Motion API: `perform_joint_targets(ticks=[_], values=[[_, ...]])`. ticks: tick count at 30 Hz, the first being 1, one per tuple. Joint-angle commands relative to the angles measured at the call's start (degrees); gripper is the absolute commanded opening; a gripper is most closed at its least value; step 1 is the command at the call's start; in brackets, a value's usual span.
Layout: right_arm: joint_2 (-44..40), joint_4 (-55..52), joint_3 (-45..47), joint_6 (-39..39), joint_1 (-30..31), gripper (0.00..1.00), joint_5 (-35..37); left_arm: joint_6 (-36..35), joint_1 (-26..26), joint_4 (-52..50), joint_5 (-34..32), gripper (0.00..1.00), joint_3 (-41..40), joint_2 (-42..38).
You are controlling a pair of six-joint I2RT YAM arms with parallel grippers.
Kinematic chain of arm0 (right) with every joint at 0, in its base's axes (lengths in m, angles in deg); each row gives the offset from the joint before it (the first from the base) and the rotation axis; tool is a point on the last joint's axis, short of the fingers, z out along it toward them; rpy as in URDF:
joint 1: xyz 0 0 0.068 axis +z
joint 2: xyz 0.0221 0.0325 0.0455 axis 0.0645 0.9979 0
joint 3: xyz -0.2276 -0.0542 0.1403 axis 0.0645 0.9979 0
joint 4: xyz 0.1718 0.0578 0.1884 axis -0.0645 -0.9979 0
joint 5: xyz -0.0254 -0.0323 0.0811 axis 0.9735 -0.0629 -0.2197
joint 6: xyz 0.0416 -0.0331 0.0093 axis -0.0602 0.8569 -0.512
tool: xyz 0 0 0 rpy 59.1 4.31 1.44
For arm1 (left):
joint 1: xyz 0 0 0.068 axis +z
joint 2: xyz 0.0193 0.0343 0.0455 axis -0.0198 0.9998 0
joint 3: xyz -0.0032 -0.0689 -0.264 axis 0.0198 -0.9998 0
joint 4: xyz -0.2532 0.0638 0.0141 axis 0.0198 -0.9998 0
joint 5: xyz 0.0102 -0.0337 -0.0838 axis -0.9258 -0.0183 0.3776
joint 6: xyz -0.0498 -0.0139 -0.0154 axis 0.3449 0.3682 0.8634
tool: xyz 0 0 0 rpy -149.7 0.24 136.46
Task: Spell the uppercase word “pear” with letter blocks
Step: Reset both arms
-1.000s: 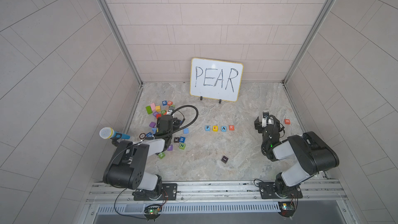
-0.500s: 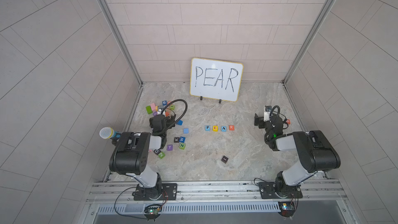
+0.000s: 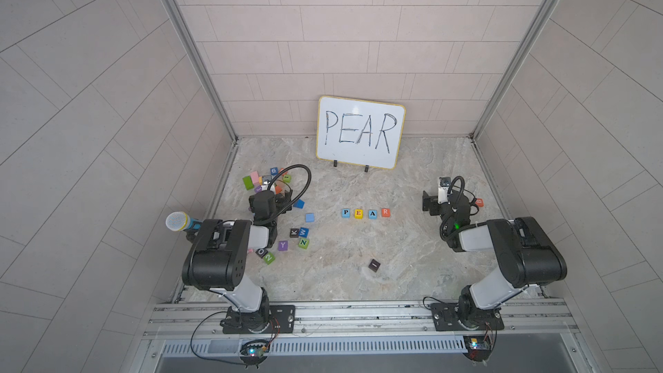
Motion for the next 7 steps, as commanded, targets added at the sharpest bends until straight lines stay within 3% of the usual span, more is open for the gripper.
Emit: perform_joint_targets(ticks=[1,7], values=[[-0.58,-0.88,-0.76,-0.54,0.06,1.0,-0.43,0.8,0.47,1.94,0.59,1.0,0.25,0.18],[-0.64,-0.95,-0.85,-0.88,-0.48,1.0,-1.34,0.63,0.36,2.55,0.59,1.0,-0.34,-0.3]])
